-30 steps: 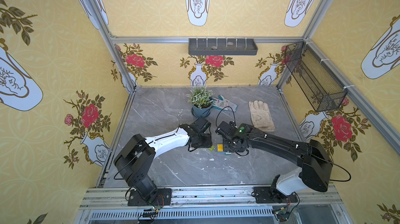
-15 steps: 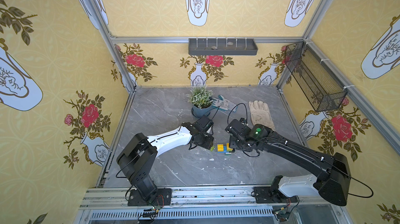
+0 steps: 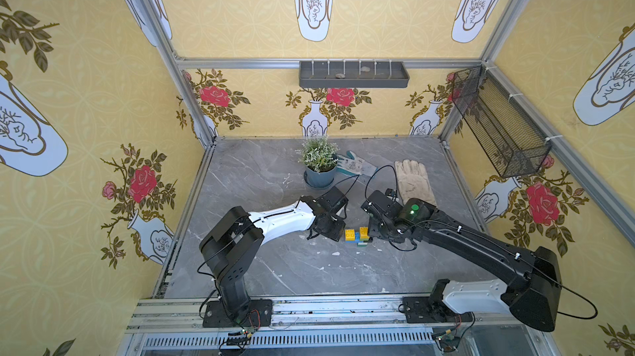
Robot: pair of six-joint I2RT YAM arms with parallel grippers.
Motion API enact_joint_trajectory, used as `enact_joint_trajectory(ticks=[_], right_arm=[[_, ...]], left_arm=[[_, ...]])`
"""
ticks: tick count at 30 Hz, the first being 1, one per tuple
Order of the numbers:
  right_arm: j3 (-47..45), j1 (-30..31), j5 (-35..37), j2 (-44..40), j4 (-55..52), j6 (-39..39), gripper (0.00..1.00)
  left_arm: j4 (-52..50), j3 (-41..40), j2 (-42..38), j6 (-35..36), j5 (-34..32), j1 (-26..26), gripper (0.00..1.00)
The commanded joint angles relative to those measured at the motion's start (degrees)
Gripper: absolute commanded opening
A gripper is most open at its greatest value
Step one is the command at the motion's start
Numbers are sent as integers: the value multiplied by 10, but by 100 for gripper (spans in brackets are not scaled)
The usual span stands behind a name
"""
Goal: Assemble the number 4 with lego
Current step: Pick up the lego brick from the center of the board.
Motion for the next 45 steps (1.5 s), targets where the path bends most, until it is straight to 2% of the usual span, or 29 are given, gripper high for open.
enact_joint_trajectory(ticks=[1, 15, 22, 28, 31, 45], right_arm=[[-2, -2, 6, -2, -8, 4, 57], [-9, -8, 2, -11, -6, 1, 53], [-13, -8, 0, -14, -1, 1, 49], [-18, -8, -5, -9, 3, 0, 51], [-19, -8, -6, -11, 5, 1, 52], [-26, -8, -13, -8, 13, -1, 50]], left_arm=[[-15, 8, 13, -8, -14, -2, 55], [-33, 18, 46, -20, -33, -5, 50], [-61, 32, 55, -60, -87, -5, 41], [-57, 39, 61, -68, -87, -5, 54], [-59, 45, 65, -69, -88, -1, 56], [-46, 41, 57, -74, -69, 5, 32]])
